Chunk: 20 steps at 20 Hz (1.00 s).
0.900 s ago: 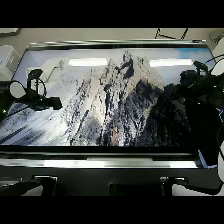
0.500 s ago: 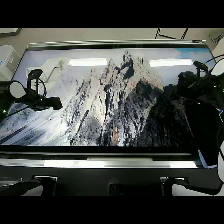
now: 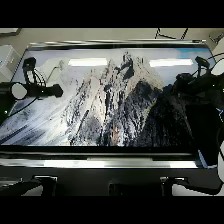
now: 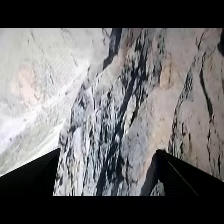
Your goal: Fold the clothes and pants, and hang the long-sleeved shirts on hangers.
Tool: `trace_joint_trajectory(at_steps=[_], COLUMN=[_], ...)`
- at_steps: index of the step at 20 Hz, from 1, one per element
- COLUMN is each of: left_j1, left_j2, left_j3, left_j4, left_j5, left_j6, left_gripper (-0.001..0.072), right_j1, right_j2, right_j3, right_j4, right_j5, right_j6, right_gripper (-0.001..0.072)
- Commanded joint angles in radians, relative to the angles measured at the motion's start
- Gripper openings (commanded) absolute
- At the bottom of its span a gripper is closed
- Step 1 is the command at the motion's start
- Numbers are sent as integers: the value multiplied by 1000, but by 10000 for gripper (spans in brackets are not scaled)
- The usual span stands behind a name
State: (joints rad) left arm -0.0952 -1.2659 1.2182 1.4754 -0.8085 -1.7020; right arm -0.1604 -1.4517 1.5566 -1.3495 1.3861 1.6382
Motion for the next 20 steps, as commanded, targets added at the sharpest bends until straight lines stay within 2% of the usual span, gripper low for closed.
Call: trace_joint_trajectory(at_steps=[1,4,6,7,8,10,11,12,13,14,15,16,18,20], left_j1=[-2,-11,-12,-3,3,32,59,96,150,212,278,346,451,513], left_j2=[-1,-1,-8,-21,-39,-82,-116,-160,-226,-298,-373,-451,-566,-609], left_j3=[-2,-2,-2,-2,-2,-2,10,37,95,173,267,369,510,530], left_j4=[-21,-28,-27,-27,-27,-28,-29,-31,-42,-60,-99,-148,-186,-184], left_j5=[450,737,844,872,899,959,943,892,790,658,498,323,45,-82], left_j6=[-12,-9,-7,12,41,61,51,4,-82,-197,-347,-456,-479,-531], left_gripper=[715,714,710,643,527,527,588,603,607,635,720,720,720,720], right_j1=[1,1,1,1,1,1,1,1,1,1,1,1,1,1], right_j2=[-1,0,-1,-1,-1,-2,-2,-2,-2,-2,-2,-2,-2,-2], right_j3=[0,0,-1,-1,-1,-1,-1,-1,-1,-1,-1,-1,-1,-1], right_j4=[15,14,12,11,12,12,12,12,12,12,12,12,12,13], right_j5=[-155,-239,-286,-307,-323,-352,-366,-369,-368,-367,-367,-368,-368,-358], right_j6=[-2,-1,-1,-1,-1,-1,-1,-1,-1,-1,-2,-2,-2,-2], right_gripper=[677,677,677,676,677,676,676,677,677,676,676,676,676,676])
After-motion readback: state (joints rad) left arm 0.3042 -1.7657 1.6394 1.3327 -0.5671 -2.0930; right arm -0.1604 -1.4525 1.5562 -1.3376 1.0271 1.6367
